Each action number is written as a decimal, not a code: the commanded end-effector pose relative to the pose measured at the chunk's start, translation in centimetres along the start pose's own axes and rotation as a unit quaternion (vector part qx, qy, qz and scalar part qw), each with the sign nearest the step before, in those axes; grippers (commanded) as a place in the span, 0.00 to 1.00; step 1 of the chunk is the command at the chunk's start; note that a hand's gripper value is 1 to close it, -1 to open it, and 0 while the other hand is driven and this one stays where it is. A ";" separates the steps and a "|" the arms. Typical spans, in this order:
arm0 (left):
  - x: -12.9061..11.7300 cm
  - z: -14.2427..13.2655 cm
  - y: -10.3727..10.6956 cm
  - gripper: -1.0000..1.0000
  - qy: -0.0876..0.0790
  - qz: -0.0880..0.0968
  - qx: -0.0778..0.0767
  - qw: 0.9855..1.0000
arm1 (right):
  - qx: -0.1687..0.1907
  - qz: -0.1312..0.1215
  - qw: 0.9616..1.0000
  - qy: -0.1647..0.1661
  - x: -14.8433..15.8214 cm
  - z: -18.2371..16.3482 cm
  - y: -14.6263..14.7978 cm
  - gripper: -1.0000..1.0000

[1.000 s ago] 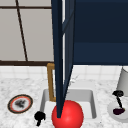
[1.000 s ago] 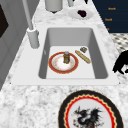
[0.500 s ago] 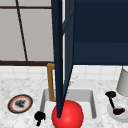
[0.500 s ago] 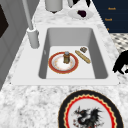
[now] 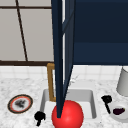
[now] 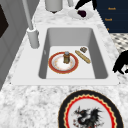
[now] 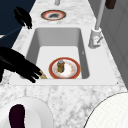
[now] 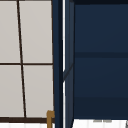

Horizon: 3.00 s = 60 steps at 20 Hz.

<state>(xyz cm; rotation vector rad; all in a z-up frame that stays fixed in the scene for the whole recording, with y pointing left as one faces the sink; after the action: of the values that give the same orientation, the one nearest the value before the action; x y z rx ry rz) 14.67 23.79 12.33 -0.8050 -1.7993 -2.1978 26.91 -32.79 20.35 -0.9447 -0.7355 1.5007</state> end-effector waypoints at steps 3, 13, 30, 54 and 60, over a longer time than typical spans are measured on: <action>0.0 0.0 0.0 0.50 0.000 0.000 0.000 1.000 | -0.040 0.005 0.999 0.008 1.9 2.5 1.0 0.00; 0.0 0.0 0.0 0.50 0.000 0.000 0.000 1.000 | -0.064 -0.003 0.998 0.002 5.2 7.2 4.2 0.00; 0.0 0.0 0.0 0.50 0.000 0.000 0.000 1.000 | -0.066 0.016 0.996 -0.056 8.6 10.4 6.7 0.00; 0.0 0.0 0.0 0.50 0.000 0.000 0.000 1.000 | -0.182 0.035 0.981 -0.052 11.3 5.9 5.0 0.00; 0.0 0.0 0.0 0.50 0.000 0.000 0.000 1.000 | -0.226 0.023 0.974 -0.018 12.1 5.8 3.4 0.00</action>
<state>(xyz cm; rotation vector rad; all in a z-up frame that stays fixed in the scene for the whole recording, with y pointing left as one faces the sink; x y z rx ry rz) 14.67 23.79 12.33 -0.8050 -1.7993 -2.1978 18.79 -21.77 17.75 -1.1722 -1.0612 1.4654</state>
